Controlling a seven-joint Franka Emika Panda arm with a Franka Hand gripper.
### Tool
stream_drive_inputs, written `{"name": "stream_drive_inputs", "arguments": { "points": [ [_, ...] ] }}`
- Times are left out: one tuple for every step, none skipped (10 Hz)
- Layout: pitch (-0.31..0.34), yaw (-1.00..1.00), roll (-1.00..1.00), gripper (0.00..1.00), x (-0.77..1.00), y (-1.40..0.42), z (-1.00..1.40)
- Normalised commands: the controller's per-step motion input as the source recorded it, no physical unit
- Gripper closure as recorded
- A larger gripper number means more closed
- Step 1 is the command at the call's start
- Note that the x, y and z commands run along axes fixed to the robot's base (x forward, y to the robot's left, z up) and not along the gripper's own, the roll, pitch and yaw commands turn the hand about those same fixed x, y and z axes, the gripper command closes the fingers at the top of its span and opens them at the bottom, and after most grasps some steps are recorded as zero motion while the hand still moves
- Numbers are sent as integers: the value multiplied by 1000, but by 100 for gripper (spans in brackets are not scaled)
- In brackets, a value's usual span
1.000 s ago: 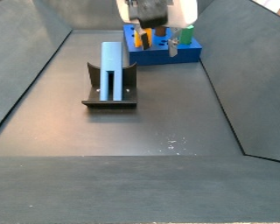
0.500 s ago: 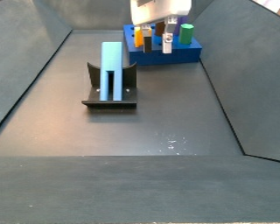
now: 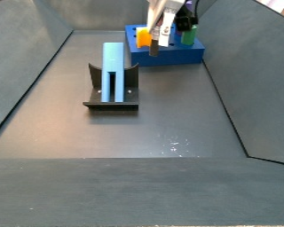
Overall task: Pick up the square-circle object. Move up. Rotate the square-circle object. Place the square-circle object on the fixture. Regrasp the square-circle object. Move to above the board. Insert the square-circle object.
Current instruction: Regrasp the square-circle object.
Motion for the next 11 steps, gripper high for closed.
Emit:
{"name": "stream_drive_inputs", "arguments": {
  "points": [
    [620,-492,568,0,22,-13,-39],
    [668,-352,456,0,38,-10,-31],
    [673,-75,318,0,62,-8,-23],
    [641,148,246,0,54,-27,-23],
    [600,280,200,0,66,-41,-11],
    [528,369,165,0,72,-47,-4],
    [374,444,138,0,70,-47,-6],
    [293,468,126,0,68,-45,-11],
    [148,461,100,0,59,-44,-7],
    [43,417,76,0,55,-39,2],
    [-30,372,68,0,49,-40,-3]
  ]
}}
